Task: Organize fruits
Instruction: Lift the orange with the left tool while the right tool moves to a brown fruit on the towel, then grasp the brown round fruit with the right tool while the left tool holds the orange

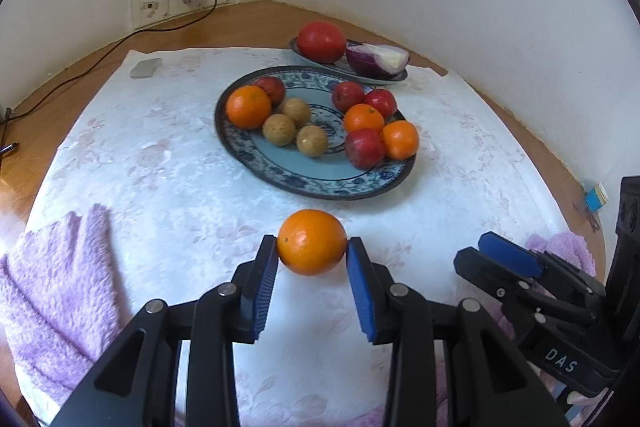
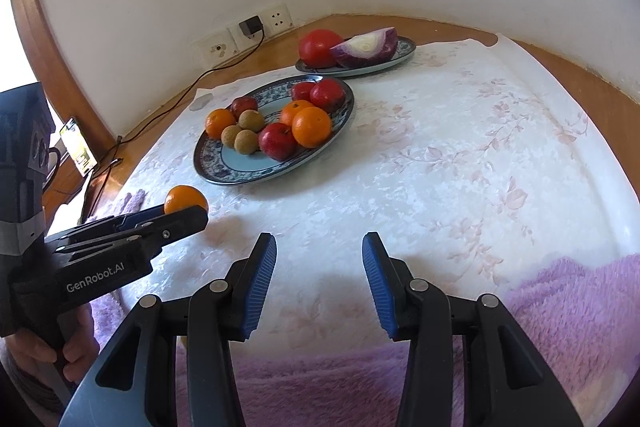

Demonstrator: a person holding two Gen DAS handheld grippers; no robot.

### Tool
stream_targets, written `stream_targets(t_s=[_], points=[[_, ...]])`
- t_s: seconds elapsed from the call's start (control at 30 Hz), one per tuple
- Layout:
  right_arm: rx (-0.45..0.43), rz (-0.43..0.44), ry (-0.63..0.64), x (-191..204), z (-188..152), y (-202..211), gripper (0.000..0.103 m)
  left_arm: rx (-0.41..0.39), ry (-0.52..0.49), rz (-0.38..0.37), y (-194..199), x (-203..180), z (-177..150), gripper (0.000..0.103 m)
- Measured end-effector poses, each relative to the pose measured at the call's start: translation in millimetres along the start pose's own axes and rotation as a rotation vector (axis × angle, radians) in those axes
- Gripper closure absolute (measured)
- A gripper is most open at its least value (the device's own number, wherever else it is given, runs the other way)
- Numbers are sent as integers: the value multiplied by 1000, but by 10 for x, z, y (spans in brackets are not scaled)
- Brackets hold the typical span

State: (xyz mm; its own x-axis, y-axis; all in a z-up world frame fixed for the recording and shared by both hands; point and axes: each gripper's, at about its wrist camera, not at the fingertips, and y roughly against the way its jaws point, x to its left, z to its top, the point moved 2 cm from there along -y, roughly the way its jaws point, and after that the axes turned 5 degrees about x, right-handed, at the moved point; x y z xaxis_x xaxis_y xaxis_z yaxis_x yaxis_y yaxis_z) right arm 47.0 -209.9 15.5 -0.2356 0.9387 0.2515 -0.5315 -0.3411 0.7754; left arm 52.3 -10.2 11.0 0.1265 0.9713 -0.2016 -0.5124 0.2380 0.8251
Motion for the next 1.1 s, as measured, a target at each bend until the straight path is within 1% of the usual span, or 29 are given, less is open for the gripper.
stream_targets(t_s=[0.37, 0.8, 1.1], points=[[1, 45, 41, 258, -125, 93, 57, -14, 38, 26, 151, 173, -170, 66], [21, 52, 73, 489, -340, 102, 57, -19, 86, 30, 247, 330, -383, 66], [32, 51, 102, 621, -412, 68, 57, -24, 93, 17, 264, 360, -442, 66]])
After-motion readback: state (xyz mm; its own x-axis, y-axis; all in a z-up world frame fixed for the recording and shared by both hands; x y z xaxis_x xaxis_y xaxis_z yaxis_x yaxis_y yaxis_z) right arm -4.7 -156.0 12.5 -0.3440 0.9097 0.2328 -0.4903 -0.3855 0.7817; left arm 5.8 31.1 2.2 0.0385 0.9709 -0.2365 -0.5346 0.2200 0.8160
